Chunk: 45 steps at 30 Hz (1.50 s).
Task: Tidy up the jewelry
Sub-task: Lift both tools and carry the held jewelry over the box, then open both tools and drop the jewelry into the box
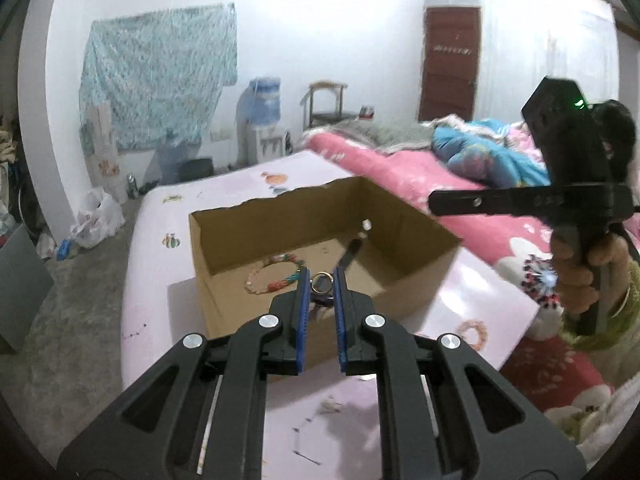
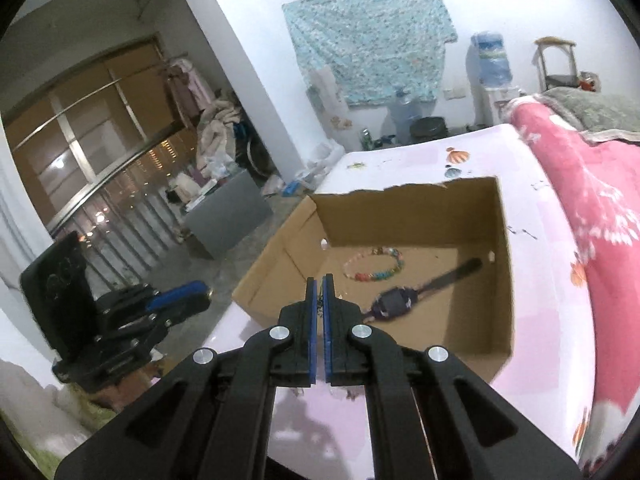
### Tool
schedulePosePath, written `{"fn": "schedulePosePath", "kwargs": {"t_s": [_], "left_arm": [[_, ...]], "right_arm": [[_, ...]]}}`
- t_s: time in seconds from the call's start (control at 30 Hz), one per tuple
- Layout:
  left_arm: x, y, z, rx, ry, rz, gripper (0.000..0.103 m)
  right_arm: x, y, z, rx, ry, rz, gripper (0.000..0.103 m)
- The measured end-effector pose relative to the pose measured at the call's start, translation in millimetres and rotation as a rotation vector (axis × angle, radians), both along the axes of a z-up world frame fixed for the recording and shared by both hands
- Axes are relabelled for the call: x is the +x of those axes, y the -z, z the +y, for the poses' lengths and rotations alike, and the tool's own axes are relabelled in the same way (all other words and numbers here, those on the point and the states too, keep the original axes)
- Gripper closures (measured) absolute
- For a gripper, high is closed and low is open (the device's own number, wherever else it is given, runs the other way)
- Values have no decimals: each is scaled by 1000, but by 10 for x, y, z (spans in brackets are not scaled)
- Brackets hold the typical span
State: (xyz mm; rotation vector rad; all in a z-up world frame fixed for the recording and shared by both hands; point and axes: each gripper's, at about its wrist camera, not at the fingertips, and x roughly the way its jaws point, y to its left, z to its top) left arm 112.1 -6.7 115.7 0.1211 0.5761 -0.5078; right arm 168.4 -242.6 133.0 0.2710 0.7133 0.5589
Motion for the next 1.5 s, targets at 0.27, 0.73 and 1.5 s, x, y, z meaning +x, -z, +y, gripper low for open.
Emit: {"fn": "schedulePosePath", "kwargs": {"t_s": [0.27, 0.73, 1.5], "left_arm": [[965, 354, 5, 83, -16, 289, 92], [1467, 659, -64, 175, -52, 443, 90], [1109, 236, 354, 9, -151, 312, 69]], "right_arm": [[1060, 266, 101, -85, -71, 239, 100], [2124, 927, 392, -325, -96, 470, 100], [2270, 950, 456, -403, -53, 438, 83]]}}
